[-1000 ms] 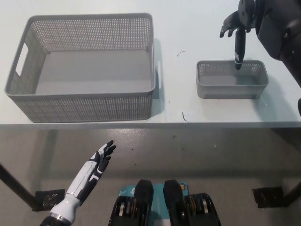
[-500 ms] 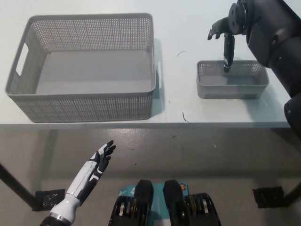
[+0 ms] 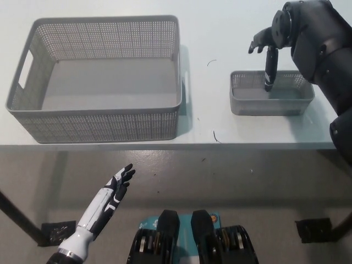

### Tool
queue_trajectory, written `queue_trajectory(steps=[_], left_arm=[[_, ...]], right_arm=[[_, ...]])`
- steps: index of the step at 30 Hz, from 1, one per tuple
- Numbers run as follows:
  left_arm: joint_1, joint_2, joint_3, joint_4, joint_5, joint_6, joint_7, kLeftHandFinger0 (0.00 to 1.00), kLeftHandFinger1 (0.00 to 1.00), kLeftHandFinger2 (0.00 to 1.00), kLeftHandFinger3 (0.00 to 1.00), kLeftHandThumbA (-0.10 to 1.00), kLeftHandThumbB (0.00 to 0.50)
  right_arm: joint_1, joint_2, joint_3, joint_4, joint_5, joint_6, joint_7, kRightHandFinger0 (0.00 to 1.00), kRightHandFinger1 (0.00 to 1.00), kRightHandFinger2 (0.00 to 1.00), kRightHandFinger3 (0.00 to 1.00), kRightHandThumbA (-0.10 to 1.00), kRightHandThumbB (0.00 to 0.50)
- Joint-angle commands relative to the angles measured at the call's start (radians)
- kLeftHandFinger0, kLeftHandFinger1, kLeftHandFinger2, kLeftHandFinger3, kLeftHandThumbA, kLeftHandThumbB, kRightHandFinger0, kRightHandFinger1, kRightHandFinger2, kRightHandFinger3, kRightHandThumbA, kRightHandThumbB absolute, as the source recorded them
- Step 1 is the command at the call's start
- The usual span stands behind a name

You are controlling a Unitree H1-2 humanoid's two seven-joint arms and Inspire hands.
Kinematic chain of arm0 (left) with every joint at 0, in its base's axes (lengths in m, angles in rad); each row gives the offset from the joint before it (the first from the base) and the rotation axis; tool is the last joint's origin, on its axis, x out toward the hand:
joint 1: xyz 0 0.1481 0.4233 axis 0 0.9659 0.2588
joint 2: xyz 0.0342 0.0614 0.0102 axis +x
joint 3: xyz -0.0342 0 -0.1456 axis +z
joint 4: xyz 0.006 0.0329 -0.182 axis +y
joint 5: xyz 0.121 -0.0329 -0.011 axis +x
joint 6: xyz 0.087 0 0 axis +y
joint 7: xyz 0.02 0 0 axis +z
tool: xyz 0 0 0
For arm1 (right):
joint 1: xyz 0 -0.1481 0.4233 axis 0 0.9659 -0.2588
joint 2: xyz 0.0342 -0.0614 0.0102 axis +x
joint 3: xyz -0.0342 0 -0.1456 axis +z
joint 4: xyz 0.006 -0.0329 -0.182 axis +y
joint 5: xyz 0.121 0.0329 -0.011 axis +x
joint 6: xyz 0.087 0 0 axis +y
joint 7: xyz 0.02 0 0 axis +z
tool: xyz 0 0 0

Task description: Use the right hand to pick up a small rectangular container and put it into a bigger container on the left side

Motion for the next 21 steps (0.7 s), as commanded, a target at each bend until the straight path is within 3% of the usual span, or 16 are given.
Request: queue_trajectory(steps=[1, 8, 11, 21], left_arm=[[-0.021, 0.008, 0.006, -0.028, -0.001, -0.027, -0.006, 1.00, 1.00, 1.00, 1.00, 1.00, 0.333], [-0.021, 0.008, 0.005, -0.028, 0.008, -0.028, -0.002, 1.00, 1.00, 1.00, 1.00, 1.00, 0.321], [-0.022, 0.009, 0.004, -0.027, 0.009, -0.034, -0.002, 1.00, 1.00, 1.00, 1.00, 1.00, 0.308], [-0.022, 0.007, 0.006, -0.029, -0.003, -0.024, -0.007, 1.00, 1.00, 1.00, 1.00, 1.00, 0.320]], right_arm=[[-0.026, -0.007, 0.001, -0.005, -0.017, -0.008, -0.058, 1.00, 1.00, 1.00, 1.00, 1.00, 0.424], [0.001, -0.003, 0.007, 0.000, -0.022, -0.031, -0.076, 1.00, 1.00, 1.00, 1.00, 1.00, 0.429], [0.005, 0.000, -0.002, 0.006, -0.010, -0.037, -0.049, 1.00, 1.00, 1.00, 1.00, 1.00, 0.401], [0.037, 0.022, -0.006, 0.017, -0.007, -0.038, -0.080, 1.00, 1.00, 1.00, 1.00, 1.00, 0.414]])
